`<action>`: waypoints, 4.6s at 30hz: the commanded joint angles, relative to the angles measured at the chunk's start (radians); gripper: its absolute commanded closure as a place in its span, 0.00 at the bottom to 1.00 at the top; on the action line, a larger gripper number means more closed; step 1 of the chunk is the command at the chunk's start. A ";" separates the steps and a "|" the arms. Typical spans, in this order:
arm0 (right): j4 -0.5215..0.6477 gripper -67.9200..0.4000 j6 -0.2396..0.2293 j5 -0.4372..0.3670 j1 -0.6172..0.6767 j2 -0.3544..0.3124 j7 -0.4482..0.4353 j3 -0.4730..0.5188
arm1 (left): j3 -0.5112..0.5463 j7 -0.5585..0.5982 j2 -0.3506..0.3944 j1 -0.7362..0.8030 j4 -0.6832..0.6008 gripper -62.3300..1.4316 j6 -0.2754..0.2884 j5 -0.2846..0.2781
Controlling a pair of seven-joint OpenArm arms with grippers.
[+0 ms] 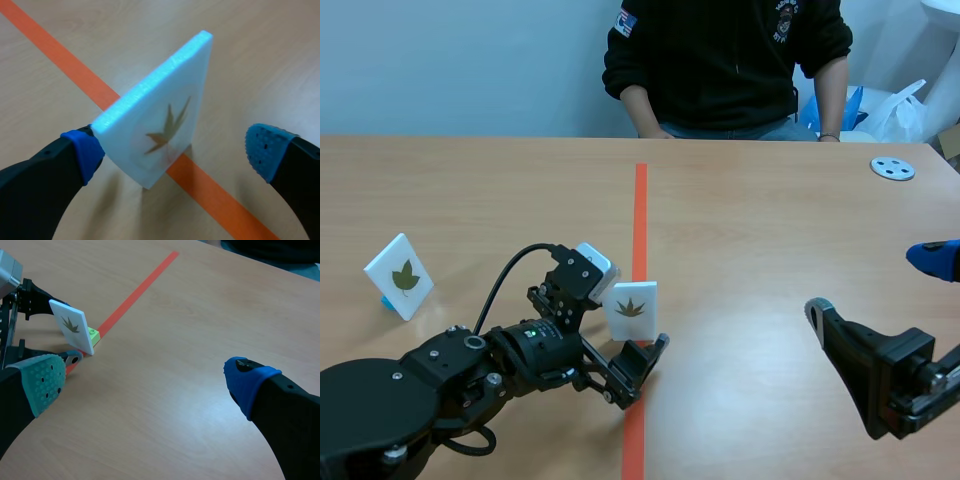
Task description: Sort the leaf by its shape. The table is split by an orange tape line. A compound leaf with several leaflets goes to the left side, a simple leaf with one blade goes to the right side. Return to the home posture when a red brick is placed on the table.
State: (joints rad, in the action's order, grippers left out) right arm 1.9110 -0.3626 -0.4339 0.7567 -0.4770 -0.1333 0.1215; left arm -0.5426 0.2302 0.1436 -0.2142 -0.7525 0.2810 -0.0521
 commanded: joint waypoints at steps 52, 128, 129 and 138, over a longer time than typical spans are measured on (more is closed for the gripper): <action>0.014 0.00 0.000 -0.007 -0.011 -0.010 -0.005 0.002 | 0.364 -0.273 0.092 0.743 -1.043 0.91 0.024 -0.174; 0.014 0.00 0.000 -0.007 -0.012 -0.010 -0.005 0.002 | 0.724 0.023 0.139 0.489 -0.469 0.07 -0.154 -0.388; 0.014 0.00 0.000 -0.007 -0.012 -0.010 -0.005 0.002 | 0.730 0.011 0.142 0.504 -0.502 0.02 -0.154 -0.399; 0.014 0.00 0.000 -0.007 -0.012 -0.010 -0.005 0.002 | 0.756 -0.150 0.142 0.677 -0.865 0.00 -0.077 -0.412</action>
State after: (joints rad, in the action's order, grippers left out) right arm 1.9110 -0.3626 -0.4339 0.7567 -0.4770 -0.1261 0.1215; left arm 0.2073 0.0719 0.2855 0.4530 -1.5967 0.1982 -0.4694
